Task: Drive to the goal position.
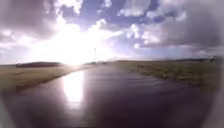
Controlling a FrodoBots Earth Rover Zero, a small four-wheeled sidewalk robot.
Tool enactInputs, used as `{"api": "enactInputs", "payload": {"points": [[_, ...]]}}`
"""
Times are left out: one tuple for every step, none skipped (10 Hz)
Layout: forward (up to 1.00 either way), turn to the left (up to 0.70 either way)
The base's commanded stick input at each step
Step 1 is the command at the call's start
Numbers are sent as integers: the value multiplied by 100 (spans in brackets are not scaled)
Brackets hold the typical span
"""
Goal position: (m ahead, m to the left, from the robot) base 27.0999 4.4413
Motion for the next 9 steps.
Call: {"api": "enactInputs", "payload": {"points": [[70, 0], [70, 0], [70, 0], [70, 0], [70, 0], [70, 0], [70, 0], [70, 0], [70, 0]]}}
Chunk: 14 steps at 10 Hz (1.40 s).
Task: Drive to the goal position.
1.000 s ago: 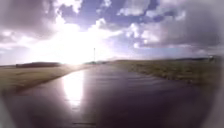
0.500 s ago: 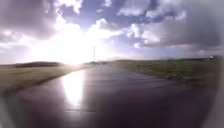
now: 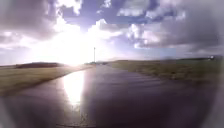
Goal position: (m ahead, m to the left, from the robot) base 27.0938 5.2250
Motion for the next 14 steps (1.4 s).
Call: {"api": "enactInputs", "payload": {"points": [[70, 0], [70, 0], [70, 0], [70, 0], [70, 0], [70, 0], [70, 0], [70, 14], [70, 14], [70, 14], [70, 14], [70, 14], [70, 13], [70, 4]]}}
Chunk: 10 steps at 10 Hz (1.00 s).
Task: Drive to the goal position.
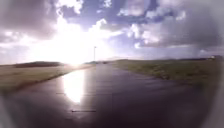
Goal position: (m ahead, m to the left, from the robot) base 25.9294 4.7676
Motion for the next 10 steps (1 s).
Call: {"api": "enactInputs", "payload": {"points": [[70, 0], [70, 0], [70, 0], [70, 0], [70, 0], [70, 0], [70, 0], [70, 0], [70, 0], [70, 0]]}}
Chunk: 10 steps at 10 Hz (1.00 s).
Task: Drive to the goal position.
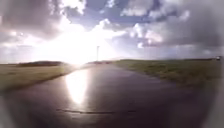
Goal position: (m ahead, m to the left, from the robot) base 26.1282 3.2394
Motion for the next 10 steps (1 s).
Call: {"api": "enactInputs", "payload": {"points": [[70, 0], [70, 0], [70, 0], [70, 0], [70, 0], [70, 0], [70, 0], [70, 0], [70, 0], [70, 0]]}}
